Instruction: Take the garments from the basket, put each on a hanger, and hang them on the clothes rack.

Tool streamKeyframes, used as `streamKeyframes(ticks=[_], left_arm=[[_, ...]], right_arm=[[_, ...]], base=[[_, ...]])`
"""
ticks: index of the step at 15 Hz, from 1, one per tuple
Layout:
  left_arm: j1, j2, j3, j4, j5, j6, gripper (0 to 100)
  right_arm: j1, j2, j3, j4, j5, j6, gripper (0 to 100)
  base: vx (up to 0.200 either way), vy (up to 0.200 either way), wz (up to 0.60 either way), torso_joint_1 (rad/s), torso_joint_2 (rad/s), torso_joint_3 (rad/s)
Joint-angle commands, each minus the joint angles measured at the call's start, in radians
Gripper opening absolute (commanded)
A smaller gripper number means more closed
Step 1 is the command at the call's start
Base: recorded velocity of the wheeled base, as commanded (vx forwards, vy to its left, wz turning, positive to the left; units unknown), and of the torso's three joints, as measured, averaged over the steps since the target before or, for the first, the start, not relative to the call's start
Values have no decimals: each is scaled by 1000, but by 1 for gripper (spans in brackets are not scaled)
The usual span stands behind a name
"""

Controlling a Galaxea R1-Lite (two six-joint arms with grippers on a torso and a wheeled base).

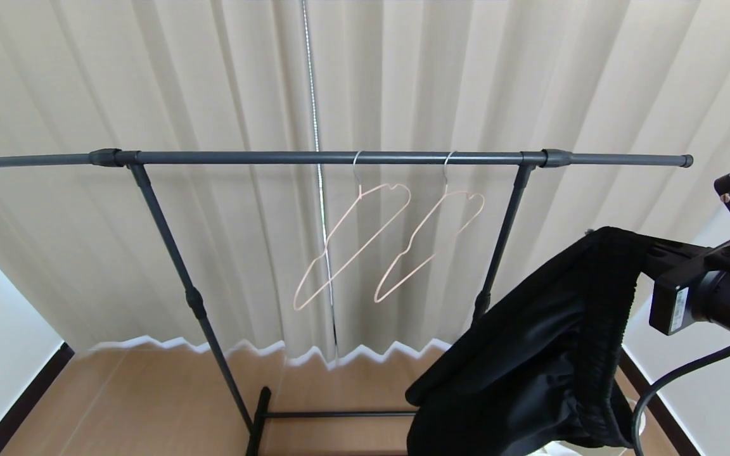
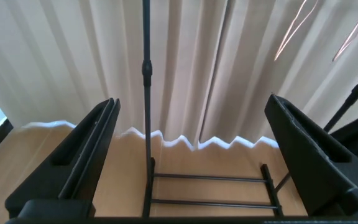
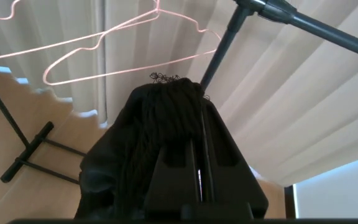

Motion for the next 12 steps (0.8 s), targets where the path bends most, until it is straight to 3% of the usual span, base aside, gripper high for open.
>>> streamKeyframes(ticks=[1,3,4,6,7,9,10,11,12], left_arm=[[0,3,0,4,-5,7,100],[-6,52,-9,40,-70,86,100],[-6,139,-44,83,-103,122,100],[-15,363,-156,85,-221,125,100],[-14,481,-224,85,-287,111,100],[-26,656,-305,83,-330,70,100],[-92,826,-394,82,-332,-10,100],[-126,889,-428,79,-329,-56,100],[-201,984,-488,79,-323,-128,100]], right_arm=[[37,4,6,-5,-7,-23,0],[90,12,9,4,-47,-37,0],[121,37,-14,14,-106,-40,0],[133,144,-140,53,-146,-34,0],[130,184,-206,129,-146,-25,0],[119,247,-319,268,-146,73,0],[119,322,-477,466,-146,238,0],[119,357,-546,560,-146,316,0],[124,426,-672,710,-151,460,0]], base=[[0,0,0,0,0,0],[0,0,0,0,0,0],[0,0,0,0,0,0],[0,0,0,0,0,0],[0,0,0,0,0,0],[0,0,0,0,0,0],[0,0,0,0,0,0],[0,0,0,0,0,0],[0,0,0,0,0,0]])
